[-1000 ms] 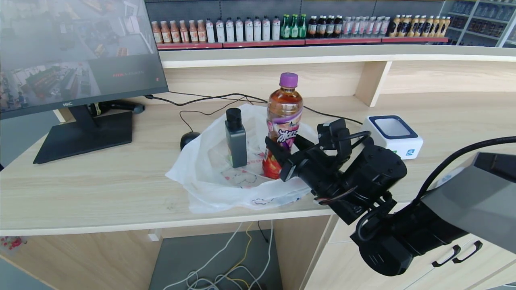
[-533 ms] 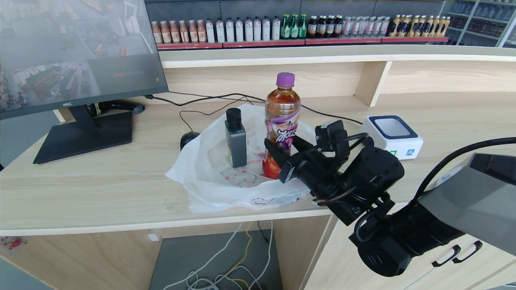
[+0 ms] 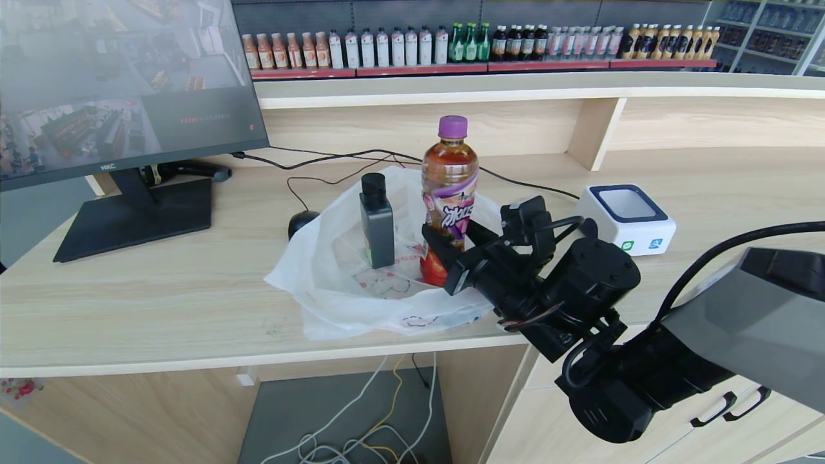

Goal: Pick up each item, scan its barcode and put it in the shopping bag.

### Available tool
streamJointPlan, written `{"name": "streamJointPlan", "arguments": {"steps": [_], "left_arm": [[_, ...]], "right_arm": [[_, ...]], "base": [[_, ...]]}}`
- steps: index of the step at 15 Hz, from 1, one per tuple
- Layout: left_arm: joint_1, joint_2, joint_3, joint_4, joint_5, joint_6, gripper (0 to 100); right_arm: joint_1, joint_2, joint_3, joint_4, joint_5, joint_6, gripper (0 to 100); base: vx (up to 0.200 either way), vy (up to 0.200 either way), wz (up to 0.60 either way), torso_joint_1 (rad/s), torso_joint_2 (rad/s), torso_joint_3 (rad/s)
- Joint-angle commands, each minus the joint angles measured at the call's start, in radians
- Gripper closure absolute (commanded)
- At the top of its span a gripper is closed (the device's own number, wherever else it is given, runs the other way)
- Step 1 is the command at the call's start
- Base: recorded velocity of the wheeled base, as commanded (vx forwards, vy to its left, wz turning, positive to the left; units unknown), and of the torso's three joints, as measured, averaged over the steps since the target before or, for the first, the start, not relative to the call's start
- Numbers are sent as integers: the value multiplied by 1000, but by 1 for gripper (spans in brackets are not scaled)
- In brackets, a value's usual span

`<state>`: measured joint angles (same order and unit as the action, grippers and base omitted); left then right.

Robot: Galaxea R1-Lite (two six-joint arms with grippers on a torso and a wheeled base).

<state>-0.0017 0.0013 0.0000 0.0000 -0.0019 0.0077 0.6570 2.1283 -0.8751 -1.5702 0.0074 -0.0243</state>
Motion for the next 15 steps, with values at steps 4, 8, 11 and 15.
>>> {"name": "streamJointPlan", "arguments": {"steps": [4, 8, 11, 15], "left_arm": [[0, 0, 0, 0, -1, 0, 0], [0, 0, 0, 0, -1, 0, 0], [0, 0, 0, 0, 0, 0, 0], [0, 0, 0, 0, 0, -2, 0]], "right_arm": [[1, 7, 1, -1, 0, 3, 100], [0, 7, -1, -1, 8, 3, 0], [0, -1, 7, -1, 5, 9, 0], [0, -34, 42, -1, 5, 9, 0]], "base": [[0, 0, 0, 0, 0, 0], [0, 0, 0, 0, 0, 0], [0, 0, 0, 0, 0, 0], [0, 0, 0, 0, 0, 0]]}}
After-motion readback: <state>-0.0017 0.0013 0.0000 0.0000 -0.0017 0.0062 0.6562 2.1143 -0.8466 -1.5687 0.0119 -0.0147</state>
